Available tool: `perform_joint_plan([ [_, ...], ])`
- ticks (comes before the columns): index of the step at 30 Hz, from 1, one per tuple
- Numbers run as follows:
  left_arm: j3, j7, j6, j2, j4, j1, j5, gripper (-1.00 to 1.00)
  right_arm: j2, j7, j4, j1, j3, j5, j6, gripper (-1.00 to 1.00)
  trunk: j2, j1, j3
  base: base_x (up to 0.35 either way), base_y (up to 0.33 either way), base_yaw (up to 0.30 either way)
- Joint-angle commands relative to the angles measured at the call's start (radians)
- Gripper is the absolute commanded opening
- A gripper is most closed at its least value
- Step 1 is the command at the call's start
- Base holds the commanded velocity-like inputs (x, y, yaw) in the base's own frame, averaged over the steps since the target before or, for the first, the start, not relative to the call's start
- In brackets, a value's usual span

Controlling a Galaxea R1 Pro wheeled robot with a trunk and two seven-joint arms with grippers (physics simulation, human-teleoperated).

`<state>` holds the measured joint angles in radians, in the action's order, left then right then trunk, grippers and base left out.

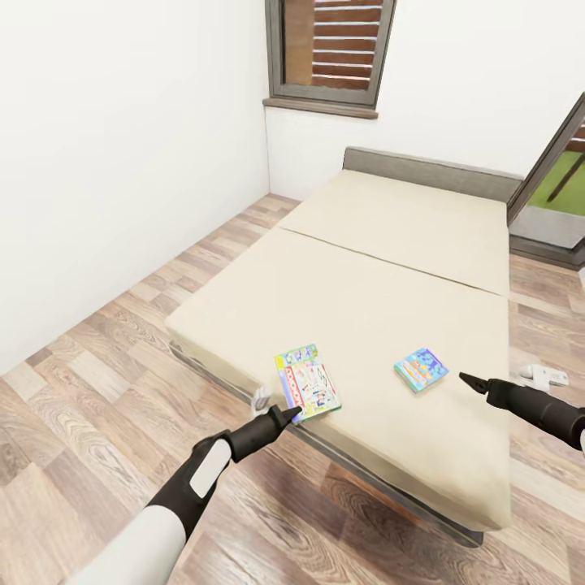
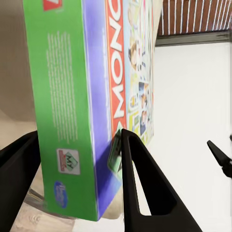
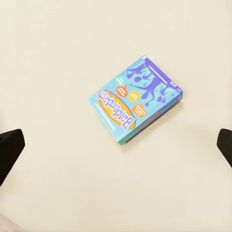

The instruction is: Put all the toys in the child's room - the three board games (two on the bed and one on the table), the two jigsaw puzzles on the table, and the tennis ball on the table - inside the toy box on the table in the child's room.

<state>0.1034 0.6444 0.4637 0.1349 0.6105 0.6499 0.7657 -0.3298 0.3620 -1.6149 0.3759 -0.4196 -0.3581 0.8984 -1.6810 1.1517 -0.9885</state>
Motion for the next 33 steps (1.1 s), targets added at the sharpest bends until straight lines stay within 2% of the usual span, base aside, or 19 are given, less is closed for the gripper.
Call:
perform_joint_plan([
  [1,0.001,0.002,0.008,-0.001,0.009,-0.007,0.009,-1.00,0.000,0.008,0.000,0.001,-0.002,0.005,0.005,1.00,0.007,-0.004,0.003,0.000,0.000,0.000],
  [9,0.000,0.027,0.009,-0.008,0.046,-0.034,0.010,-1.00,0.001,0.008,0.000,0.002,-0.002,0.005,0.006,1.00,0.063,-0.035,0.028,0.000,0.000,0.000],
  [24,0.001,0.032,0.009,-0.015,0.051,-0.043,0.004,-1.00,0.008,0.008,0.000,0.000,0.008,0.003,0.008,1.00,0.168,-0.092,0.075,0.000,0.000,0.000],
  [33,0.001,0.032,0.036,-0.015,0.051,-0.044,-0.001,-1.00,0.010,0.009,0.000,-0.001,0.043,0.002,0.004,1.00,0.231,-0.127,0.103,0.000,0.000,0.000],
])
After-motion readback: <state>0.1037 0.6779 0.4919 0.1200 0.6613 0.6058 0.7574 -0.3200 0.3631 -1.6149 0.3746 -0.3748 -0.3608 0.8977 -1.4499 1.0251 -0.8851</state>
